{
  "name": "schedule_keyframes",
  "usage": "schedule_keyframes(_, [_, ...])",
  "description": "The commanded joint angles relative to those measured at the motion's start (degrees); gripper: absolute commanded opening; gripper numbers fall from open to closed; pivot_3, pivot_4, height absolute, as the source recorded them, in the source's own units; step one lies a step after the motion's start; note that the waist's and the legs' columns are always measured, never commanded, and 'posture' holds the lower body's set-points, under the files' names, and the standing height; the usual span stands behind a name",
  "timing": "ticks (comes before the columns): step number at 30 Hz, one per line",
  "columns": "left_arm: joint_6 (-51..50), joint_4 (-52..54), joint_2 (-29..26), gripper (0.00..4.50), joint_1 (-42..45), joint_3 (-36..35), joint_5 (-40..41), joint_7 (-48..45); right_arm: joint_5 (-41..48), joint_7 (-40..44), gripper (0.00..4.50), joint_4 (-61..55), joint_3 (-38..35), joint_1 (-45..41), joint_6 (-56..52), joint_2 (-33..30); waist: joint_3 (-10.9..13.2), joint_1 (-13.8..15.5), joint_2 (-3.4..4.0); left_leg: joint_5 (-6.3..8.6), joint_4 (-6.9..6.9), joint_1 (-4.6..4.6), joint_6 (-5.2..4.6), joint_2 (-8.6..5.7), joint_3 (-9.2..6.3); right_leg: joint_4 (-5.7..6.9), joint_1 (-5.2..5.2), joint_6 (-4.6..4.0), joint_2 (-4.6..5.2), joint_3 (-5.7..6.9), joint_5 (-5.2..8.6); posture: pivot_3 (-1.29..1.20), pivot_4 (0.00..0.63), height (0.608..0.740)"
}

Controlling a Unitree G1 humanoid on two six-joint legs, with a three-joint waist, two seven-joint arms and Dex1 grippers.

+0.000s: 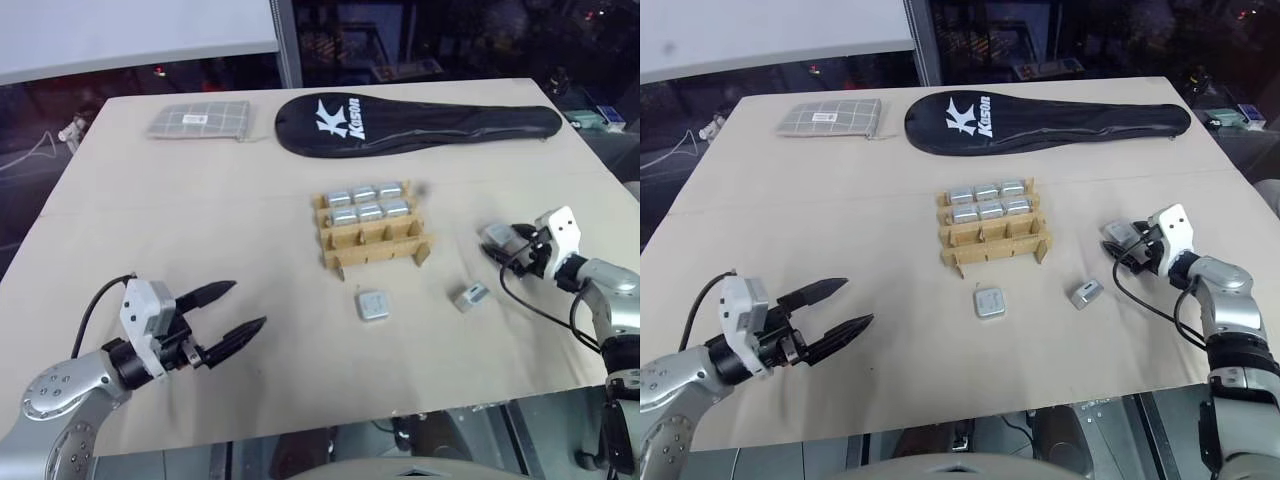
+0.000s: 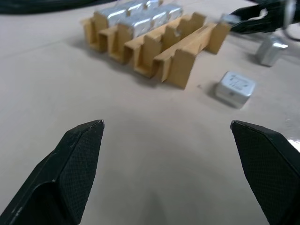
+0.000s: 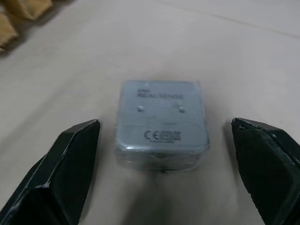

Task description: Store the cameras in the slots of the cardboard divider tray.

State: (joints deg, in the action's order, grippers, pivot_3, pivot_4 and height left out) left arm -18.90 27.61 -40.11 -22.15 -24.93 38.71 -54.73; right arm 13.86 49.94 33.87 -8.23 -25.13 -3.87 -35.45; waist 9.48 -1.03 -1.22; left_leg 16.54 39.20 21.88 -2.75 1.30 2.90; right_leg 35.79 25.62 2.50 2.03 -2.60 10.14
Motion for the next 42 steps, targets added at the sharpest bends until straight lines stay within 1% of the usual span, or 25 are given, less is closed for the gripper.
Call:
schedule_keyframes(1, [0.4,2.6,-0.6,4.50,0.3,-1.6,2.1,-1.2,-0.3,0.2,3.90,0.2,-0.4,-0.9,1.3,-0.1,0.0,0.0,0.00,0.00,0.00,-0.01,0.00,0.00,-0.01,0.00,0.00,0.00,0.00,-0.01,0.00,0.00,0.150,0.740])
schedule_keyframes(2, [0.5,2.6,-0.3,4.50,0.3,-1.5,2.5,-1.4,-0.4,0.3,3.62,0.3,-0.3,-0.8,1.9,-0.1,0.0,0.0,0.00,0.00,0.00,-0.01,0.00,0.00,-0.01,0.00,0.00,0.01,0.00,-0.01,0.00,0.00,0.150,0.740])
schedule_keyframes(3, [0.6,2.4,0.1,4.50,0.5,-1.4,3.0,-1.5,-0.6,0.5,3.22,0.5,-0.2,-0.7,2.7,-0.1,0.0,-0.1,0.00,0.00,0.00,-0.03,0.00,0.00,-0.01,0.00,-0.01,0.01,0.00,-0.02,0.00,0.00,0.150,0.740])
schedule_keyframes(5, [0.9,1.9,0.4,4.50,0.4,-0.8,2.9,-1.9,-0.6,0.8,2.15,0.8,-0.2,-0.5,3.2,-0.1,0.0,-0.1,0.00,0.00,0.00,-0.04,0.00,0.00,-0.01,0.01,-0.01,0.02,-0.01,-0.02,0.01,0.00,0.150,0.740])
schedule_keyframes(6, [1.0,1.7,0.4,4.50,0.5,-0.6,2.9,-2.1,-0.6,0.8,1.89,0.9,-0.2,-0.4,3.5,0.0,0.0,-0.1,0.00,0.00,0.00,-0.05,0.00,0.00,0.00,0.01,-0.02,0.02,-0.01,-0.02,0.01,0.00,0.150,0.740])
schedule_keyframes(9, [1.0,0.8,0.3,4.50,1.2,-0.4,3.0,-2.9,-0.1,0.9,1.91,0.5,-0.8,0.0,4.8,0.2,0.0,-0.1,0.00,0.00,0.01,-0.05,0.00,0.00,0.00,0.01,-0.03,0.03,-0.01,-0.01,0.01,0.00,0.150,0.740])
schedule_keyframes(11, [0.0,-0.5,0.4,4.50,3.6,0.4,4.0,-2.9,-0.3,2.0,1.91,-2.7,-0.3,0.5,7.9,-0.1,0.0,-0.1,0.00,0.00,0.01,-0.04,0.00,0.00,0.00,0.01,-0.03,0.04,-0.02,-0.01,0.02,0.00,0.150,0.740])
schedule_keyframes(13, [-2.2,-1.1,0.8,4.50,6.4,2.1,4.8,-1.2,-0.1,3.1,1.91,-8.1,0.6,1.1,8.8,-0.2,0.0,0.1,0.04,0.00,0.01,-0.03,0.00,-0.01,0.02,0.01,-0.03,0.07,-0.02,0.02,0.04,0.00,0.150,0.740])
schedule_keyframes(15, [-3.2,-1.6,1.8,4.50,9.7,4.8,5.0,-0.6,0.7,4.7,1.91,-15.5,2.1,1.4,8.8,0.0,0.0,0.0,0.09,0.00,0.01,-0.03,0.00,0.00,-0.02,0.04,-0.02,0.08,-0.03,0.00,0.03,0.00,0.150,0.740])
schedule_keyframes(18, [-2.7,-2.5,3.3,4.50,15.9,10.8,2.7,-1.0,0.4,5.6,1.91,-26.8,5.9,0.8,8.7,1.4,0.1,-0.2,0.09,0.00,0.01,-0.06,0.00,0.00,-0.12,0.06,-0.01,0.08,-0.04,-0.04,0.01,0.00,0.150,0.740])
schedule_keyframes(22, [-6.5,-6.4,3.5,4.50,25.0,16.8,1.0,0.4,-3.1,5.6,1.91,-34.5,12.0,-2.2,11.5,4.2,0.1,-0.1,0.08,-0.01,0.01,-0.06,0.01,0.01,-0.14,0.08,-0.02,0.12,-0.11,0.01,-0.21,0.00,0.150,0.740])
schedule_keyframes(25, [-8.0,-10.5,5.2,4.50,32.7,20.4,-0.8,2.1,-9.8,5.7,1.91,-35.0,17.6,-5.3,19.1,4.9,0.1,0.2,0.06,-0.01,0.02,0.00,0.01,-0.02,-0.11,0.07,-0.02,0.10,-0.08,0.09,-0.21,0.00,0.150,0.740])
schedule_keyframes(27, [-11.2,-13.0,6.6,4.50,37.3,22.6,-2.0,5.1,-14.3,5.1,1.91,-33.8,20.5,-6.7,24.5,5.0,0.1,0.4,0.01,-0.01,0.04,0.07,0.02,-0.06,-0.11,0.03,-0.02,0.09,-0.03,0.13,-0.21,0.00,0.150,0.740])
schedule_keyframes(29, [-12.5,-13.6,8.7,4.50,40.6,23.6,-1.1,6.0,-17.4,4.2,1.91,-32.5,22.6,-7.8,28.7,5.2,0.1,0.3,-0.04,-0.02,0.05,0.11,0.02,-0.09,-0.11,-0.01,-0.01,0.09,-0.02,0.14,-0.22,0.00,0.150,0.740])
schedule_keyframes(31, [-13.9,-13.4,9.9,4.50,42.7,24.4,-0.1,5.4,-20.0,3.1,1.91,-31.4,24.1,-8.8,31.6,5.6,0.1,0.3,-0.07,-0.02,0.05,0.12,0.03,-0.09,-0.12,-0.03,-0.01,0.10,0.00,0.11,-0.22,0.00,0.150,0.740])
schedule_keyframes(35, [-15.3,-13.4,9.8,4.50,44.1,26.1,0.2,2.6,-23.9,0.4,1.91,-30.2,25.8,-10.8,34.7,6.8,0.2,0.0,-0.06,-0.03,0.02,0.12,0.05,-0.06,-0.11,-0.02,0.02,0.09,-0.03,0.12,-0.22,0.00,0.150,0.740])
schedule_keyframes(40, [-19.0,-13.8,9.2,4.50,45.0,25.4,3.1,-0.2,-25.2,-0.7,1.91,-30.2,27.2,-11.6,36.9,7.5,0.2,0.0,-0.08,-0.04,0.03,0.09,0.06,-0.04,-0.14,0.05,0.02,0.05,-0.07,0.15,-0.20,0.00,0.150,0.740])
schedule_keyframes(42, [-19.4,-14.0,9.3,3.98,45.6,24.9,3.4,-0.3,-25.5,-1.0,1.91,-30.1,27.5,-11.6,37.2,7.4,0.2,0.1,-0.11,-0.04,0.07,0.10,0.06,-0.04,-0.14,0.05,0.01,-0.13,-0.05,0.14,-0.10,0.00,0.150,0.740])
